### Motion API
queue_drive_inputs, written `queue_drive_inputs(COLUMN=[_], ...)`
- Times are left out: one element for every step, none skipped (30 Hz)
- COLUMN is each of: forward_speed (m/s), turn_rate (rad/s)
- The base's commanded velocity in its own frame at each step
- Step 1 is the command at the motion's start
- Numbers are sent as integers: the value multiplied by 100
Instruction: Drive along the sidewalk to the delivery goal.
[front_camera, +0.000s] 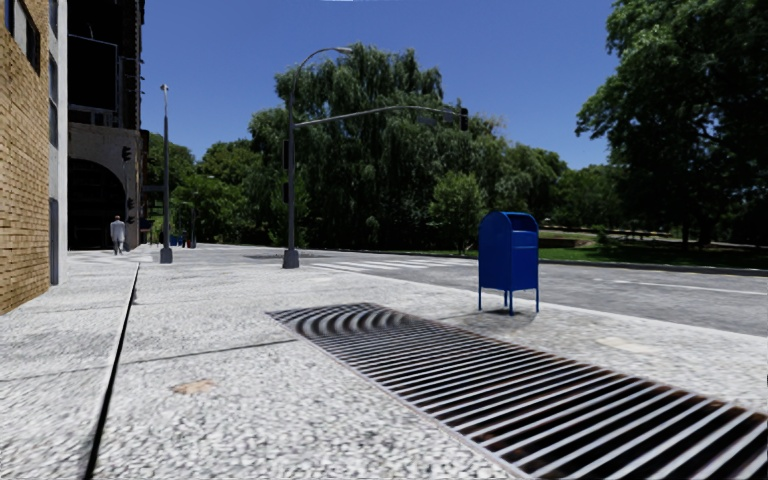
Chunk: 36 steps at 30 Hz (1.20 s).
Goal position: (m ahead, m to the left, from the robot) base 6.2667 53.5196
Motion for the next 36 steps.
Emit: queue_drive_inputs(forward_speed=[200, 200, 200, 200, 200, 200, 200, 200, 200, 200, 200, 200, 200, 200, 200, 200, 200, 200, 200, 200, 200, 200, 200, 200, 200, 200, 200, 200, 200, 200, 200, 200, 200, 200, 200, 200], turn_rate=[76, 76, 76, 76, 76, 76, 76, 76, 76, 76, 76, 76, 76, 76, 76, 76, 76, 76, 76, 76, 72, 0, 0, 0, 0, 0, 0, 0, 0, 0, 0, 0, 0, 0, 0, 0])
